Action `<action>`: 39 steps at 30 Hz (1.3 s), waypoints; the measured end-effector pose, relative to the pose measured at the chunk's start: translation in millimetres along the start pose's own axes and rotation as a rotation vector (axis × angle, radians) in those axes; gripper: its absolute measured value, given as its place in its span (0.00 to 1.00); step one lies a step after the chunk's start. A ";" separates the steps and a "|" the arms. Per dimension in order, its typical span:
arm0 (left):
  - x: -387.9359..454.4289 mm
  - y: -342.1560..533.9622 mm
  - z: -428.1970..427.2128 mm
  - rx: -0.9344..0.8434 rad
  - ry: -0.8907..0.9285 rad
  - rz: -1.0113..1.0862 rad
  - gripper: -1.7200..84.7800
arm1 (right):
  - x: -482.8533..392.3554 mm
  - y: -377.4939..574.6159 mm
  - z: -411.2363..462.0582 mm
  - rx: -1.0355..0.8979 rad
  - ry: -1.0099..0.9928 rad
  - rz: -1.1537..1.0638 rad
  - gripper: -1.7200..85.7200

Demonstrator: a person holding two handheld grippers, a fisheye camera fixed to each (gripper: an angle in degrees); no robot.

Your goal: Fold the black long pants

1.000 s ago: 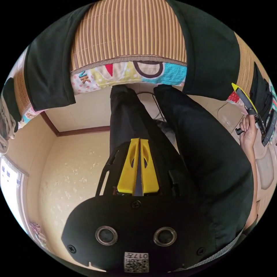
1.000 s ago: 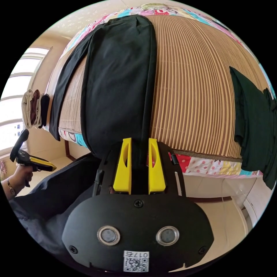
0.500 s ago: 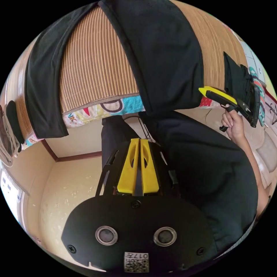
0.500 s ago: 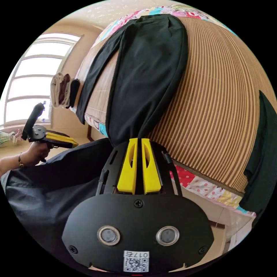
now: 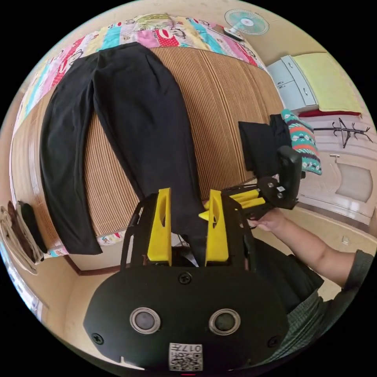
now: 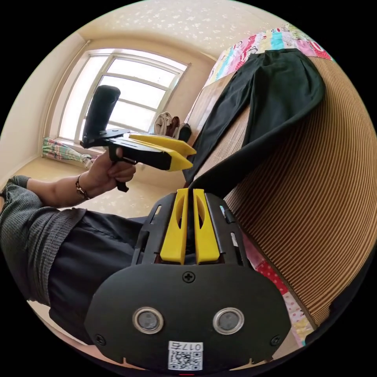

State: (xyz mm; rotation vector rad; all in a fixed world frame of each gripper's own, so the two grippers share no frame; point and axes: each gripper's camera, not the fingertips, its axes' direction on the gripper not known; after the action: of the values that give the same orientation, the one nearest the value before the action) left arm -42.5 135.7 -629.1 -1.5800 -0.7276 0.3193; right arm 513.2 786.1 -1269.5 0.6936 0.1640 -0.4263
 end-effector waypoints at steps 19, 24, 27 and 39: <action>-117.5 34.9 42.0 -0.079 0.170 -0.133 0.04 | 54.2 -92.8 42.7 -0.061 0.141 0.233 0.12; -154.9 42.1 44.0 -0.051 0.260 -0.144 0.04 | 44.1 -188.3 35.6 -0.026 0.698 0.208 0.14; -177.2 46.2 50.5 -0.044 0.333 -0.163 0.04 | 18.7 -248.0 60.0 0.066 0.995 0.198 0.15; -244.8 54.3 54.6 -0.016 0.489 -0.166 0.03 | -34.9 -321.0 160.3 0.287 1.287 0.386 0.14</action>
State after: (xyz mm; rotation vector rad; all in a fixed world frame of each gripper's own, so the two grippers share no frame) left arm -246.6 28.0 -741.6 -1.5194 -0.4729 -0.1933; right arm 343.9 472.8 -1325.0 1.1776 1.1748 0.4374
